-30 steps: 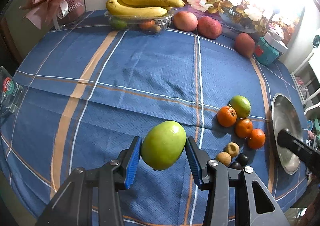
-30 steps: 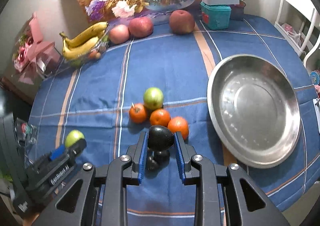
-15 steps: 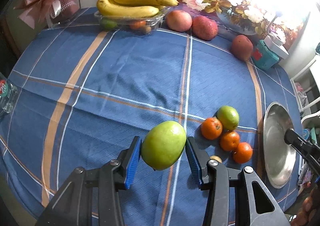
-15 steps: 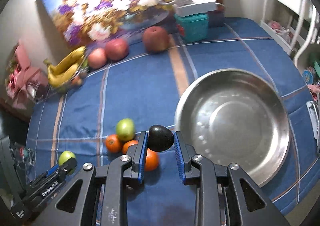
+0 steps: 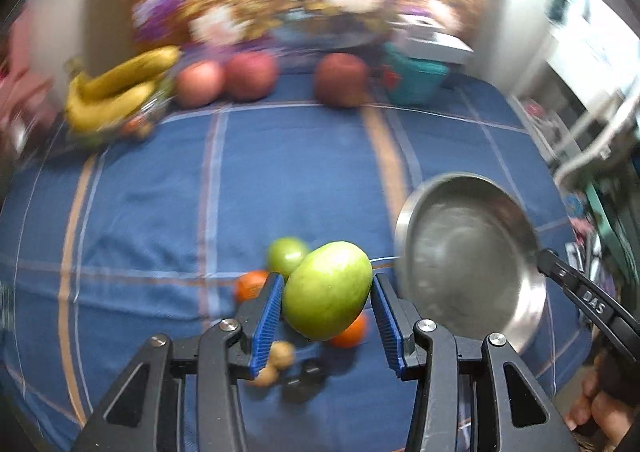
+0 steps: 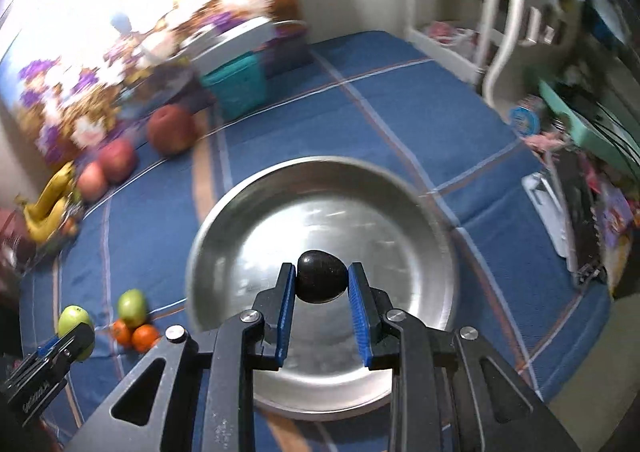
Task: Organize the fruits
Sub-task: 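Carry the green apple and dark plum over the steel bowl with both tools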
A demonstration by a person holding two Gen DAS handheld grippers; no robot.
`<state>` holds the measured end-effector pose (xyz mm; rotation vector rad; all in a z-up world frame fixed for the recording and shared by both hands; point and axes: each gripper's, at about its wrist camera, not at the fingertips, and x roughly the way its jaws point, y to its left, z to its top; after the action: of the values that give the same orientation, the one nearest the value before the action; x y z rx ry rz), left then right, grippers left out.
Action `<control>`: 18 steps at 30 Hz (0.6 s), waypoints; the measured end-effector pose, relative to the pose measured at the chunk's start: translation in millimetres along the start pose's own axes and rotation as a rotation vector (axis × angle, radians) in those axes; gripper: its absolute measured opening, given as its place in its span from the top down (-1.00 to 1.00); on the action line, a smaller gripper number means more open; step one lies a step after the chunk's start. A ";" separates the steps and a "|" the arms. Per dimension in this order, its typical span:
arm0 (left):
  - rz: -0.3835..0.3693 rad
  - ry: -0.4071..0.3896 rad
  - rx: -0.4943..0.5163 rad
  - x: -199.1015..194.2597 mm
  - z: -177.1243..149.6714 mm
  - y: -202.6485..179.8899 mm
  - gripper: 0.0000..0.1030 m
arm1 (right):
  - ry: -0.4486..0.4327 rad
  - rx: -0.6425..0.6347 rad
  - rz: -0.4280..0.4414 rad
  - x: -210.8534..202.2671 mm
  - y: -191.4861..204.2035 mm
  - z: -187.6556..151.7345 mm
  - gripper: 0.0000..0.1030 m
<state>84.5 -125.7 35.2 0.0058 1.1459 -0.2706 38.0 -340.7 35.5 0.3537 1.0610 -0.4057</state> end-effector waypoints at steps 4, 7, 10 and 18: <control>-0.054 0.018 0.078 13.9 6.8 -41.6 0.07 | -0.005 0.074 -0.008 -1.5 -25.9 4.7 0.47; -0.066 0.026 0.137 25.0 9.9 -70.0 0.07 | -0.009 0.094 -0.026 -2.8 -35.4 5.4 0.46; -0.078 0.026 0.177 35.6 11.9 -90.6 0.07 | -0.011 0.090 -0.047 -2.8 -37.8 5.6 0.46; -0.022 0.055 0.241 70.8 12.4 -109.2 0.07 | 0.024 0.086 -0.059 11.3 -39.1 2.9 0.46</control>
<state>99.2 -247.9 -8.8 0.2148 1.1627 -0.4290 26.1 -377.8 23.3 0.4059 1.0815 -0.5018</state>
